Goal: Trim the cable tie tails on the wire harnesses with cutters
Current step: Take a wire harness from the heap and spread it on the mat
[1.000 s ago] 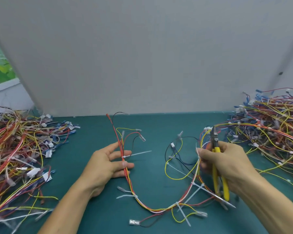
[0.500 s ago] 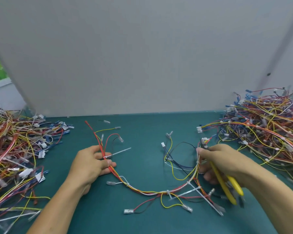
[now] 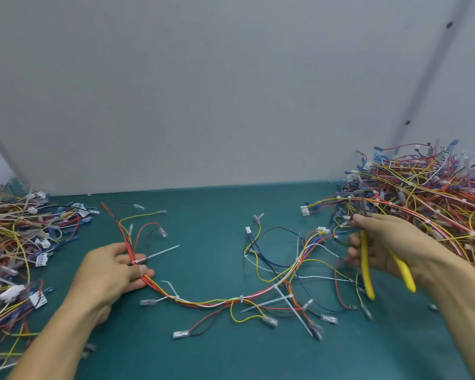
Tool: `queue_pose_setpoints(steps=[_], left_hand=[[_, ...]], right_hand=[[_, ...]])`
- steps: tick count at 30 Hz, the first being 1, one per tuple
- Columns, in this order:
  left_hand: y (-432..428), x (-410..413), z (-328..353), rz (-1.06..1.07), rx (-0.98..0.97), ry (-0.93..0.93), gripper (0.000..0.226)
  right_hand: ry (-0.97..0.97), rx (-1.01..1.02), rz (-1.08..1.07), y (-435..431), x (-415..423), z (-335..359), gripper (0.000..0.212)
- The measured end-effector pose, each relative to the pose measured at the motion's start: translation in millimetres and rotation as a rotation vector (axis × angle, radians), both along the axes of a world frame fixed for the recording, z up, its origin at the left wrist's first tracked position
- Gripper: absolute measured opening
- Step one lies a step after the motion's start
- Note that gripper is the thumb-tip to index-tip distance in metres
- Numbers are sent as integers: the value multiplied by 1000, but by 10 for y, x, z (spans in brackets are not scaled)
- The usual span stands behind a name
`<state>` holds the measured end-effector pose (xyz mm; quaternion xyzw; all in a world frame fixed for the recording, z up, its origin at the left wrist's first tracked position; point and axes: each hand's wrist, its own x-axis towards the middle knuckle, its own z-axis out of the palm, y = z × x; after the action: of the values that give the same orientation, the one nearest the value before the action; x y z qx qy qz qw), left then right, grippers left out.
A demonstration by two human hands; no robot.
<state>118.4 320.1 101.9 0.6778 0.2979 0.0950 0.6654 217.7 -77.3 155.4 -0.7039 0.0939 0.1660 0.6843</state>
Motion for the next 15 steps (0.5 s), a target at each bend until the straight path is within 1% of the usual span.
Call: queue_pose_setpoints(steps=[2, 5, 8, 10, 11, 15], left_hand=[[-8, -2, 9, -7, 7, 4, 59], [-23, -3, 22, -8, 15, 5, 58], [-30, -6, 28, -8, 17, 8, 59], [-33, -7, 31, -8, 18, 10, 59], [-36, -9, 37, -8, 17, 13, 59], [-32, -24, 68, -16, 28, 35, 61]], right_hand=[[-10, 0, -52, -26, 28, -35, 12], [-79, -42, -111, -98, 64, -16, 13], [-180, 129, -92, -89, 84, 44, 15], [-262, 232, -137, -36, 102, 33, 17], [-286, 250, -177, -9, 111, 6, 18], [-317, 142, -309, -1, 135, -130, 20]])
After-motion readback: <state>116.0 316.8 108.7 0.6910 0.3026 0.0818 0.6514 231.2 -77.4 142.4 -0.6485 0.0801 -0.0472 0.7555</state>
